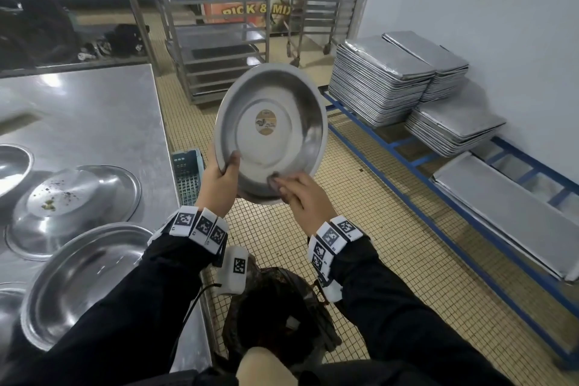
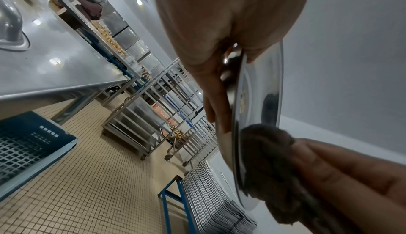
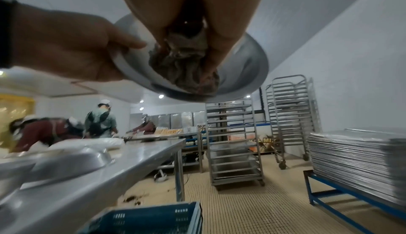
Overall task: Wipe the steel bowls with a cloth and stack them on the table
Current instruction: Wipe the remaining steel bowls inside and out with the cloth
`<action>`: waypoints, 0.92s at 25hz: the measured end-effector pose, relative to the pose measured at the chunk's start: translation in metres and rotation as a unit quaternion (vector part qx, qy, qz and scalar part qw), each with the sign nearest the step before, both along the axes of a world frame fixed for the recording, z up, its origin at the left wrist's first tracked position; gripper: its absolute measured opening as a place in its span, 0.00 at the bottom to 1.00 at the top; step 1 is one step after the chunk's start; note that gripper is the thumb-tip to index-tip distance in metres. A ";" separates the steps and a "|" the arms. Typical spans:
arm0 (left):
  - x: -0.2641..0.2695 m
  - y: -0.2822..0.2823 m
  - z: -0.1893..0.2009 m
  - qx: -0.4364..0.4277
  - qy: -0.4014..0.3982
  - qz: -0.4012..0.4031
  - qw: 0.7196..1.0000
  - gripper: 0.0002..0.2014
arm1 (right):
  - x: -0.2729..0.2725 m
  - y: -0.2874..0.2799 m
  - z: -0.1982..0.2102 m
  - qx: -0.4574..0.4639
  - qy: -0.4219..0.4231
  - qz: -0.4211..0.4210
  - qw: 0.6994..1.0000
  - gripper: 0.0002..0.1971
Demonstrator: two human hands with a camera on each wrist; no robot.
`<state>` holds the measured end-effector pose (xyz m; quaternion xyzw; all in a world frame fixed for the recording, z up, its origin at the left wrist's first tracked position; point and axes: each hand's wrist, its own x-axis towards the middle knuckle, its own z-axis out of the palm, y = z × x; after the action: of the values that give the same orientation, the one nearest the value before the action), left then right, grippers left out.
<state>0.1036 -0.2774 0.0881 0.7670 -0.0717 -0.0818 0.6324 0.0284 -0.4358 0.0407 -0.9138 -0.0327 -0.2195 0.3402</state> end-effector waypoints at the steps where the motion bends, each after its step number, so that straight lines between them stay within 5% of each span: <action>1: -0.002 -0.001 0.000 -0.012 0.001 0.005 1.000 0.24 | -0.002 0.004 0.002 0.027 -0.045 -0.019 0.998 0.17; 3: -0.006 -0.003 0.002 -0.045 -0.013 0.007 0.999 0.23 | -0.001 0.021 0.005 0.034 -0.062 -0.022 0.997 0.20; 6: -0.015 -0.003 0.010 -0.071 -0.019 -0.012 0.997 0.22 | 0.003 0.047 -0.004 -0.059 0.040 -0.001 0.997 0.29; 11: -0.013 0.003 0.012 -0.102 -0.022 0.003 0.995 0.23 | 0.006 0.011 -0.014 -0.183 0.117 -0.135 0.967 0.36; 17: -0.018 -0.004 0.011 -0.106 -0.034 0.021 0.994 0.22 | 0.001 0.061 -0.006 -0.035 0.037 -0.044 0.998 0.32; 23: -0.016 0.001 0.017 -0.126 -0.023 0.001 0.992 0.21 | 0.019 -0.007 0.000 -0.186 0.170 -0.186 0.950 0.29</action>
<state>0.0880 -0.2768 0.1048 0.6828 -0.0955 -0.0535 0.7224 0.0469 -0.4433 0.0402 -0.9744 0.1566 -0.1102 0.1181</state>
